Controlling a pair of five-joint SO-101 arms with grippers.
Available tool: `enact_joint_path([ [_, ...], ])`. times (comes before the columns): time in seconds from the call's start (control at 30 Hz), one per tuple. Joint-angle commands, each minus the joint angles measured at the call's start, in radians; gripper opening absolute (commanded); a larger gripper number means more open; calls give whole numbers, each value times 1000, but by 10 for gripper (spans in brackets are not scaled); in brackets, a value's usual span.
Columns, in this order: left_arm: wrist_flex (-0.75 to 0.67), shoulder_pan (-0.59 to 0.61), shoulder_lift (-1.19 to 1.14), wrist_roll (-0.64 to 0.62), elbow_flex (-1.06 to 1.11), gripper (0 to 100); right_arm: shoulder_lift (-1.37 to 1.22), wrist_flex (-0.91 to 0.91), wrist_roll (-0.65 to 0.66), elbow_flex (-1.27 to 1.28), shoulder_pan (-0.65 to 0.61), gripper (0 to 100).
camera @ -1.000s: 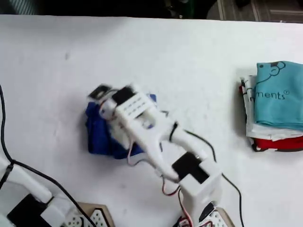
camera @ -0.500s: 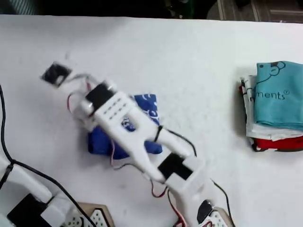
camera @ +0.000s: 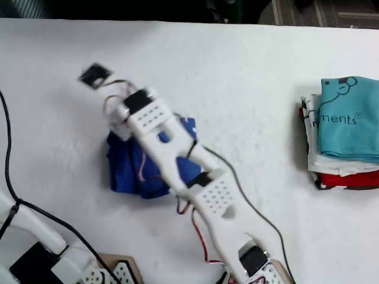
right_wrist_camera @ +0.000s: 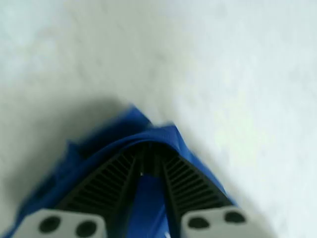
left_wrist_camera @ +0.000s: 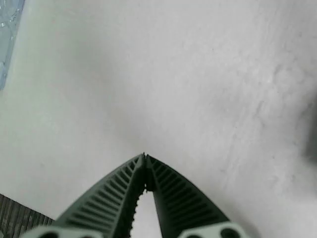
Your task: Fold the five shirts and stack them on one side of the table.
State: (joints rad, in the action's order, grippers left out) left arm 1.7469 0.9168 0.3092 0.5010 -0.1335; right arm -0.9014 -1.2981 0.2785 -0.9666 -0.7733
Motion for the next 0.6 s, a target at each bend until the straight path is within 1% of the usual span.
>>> enact_joint_path([
  [0.0, -11, -10, 28, 2, -6, 24, -53, 45, 11, -242, -76, 18],
  [0.07, -12, -10, 27, 2, -6, 24, -85, 16, 11, -351, -97, 18],
  [0.17, -11, -8, 27, 2, -6, 24, -96, -93, 11, -471, -94, 18],
  [0.33, -11, -8, 27, 2, -6, 24, -94, -295, 11, -603, -15, 18],
  [0.43, -11, -8, 27, 2, -6, 24, -105, -378, 11, -628, 68, 18],
  [0.57, -11, -13, 27, 2, -6, 24, -105, -406, 11, -511, 157, 18],
])
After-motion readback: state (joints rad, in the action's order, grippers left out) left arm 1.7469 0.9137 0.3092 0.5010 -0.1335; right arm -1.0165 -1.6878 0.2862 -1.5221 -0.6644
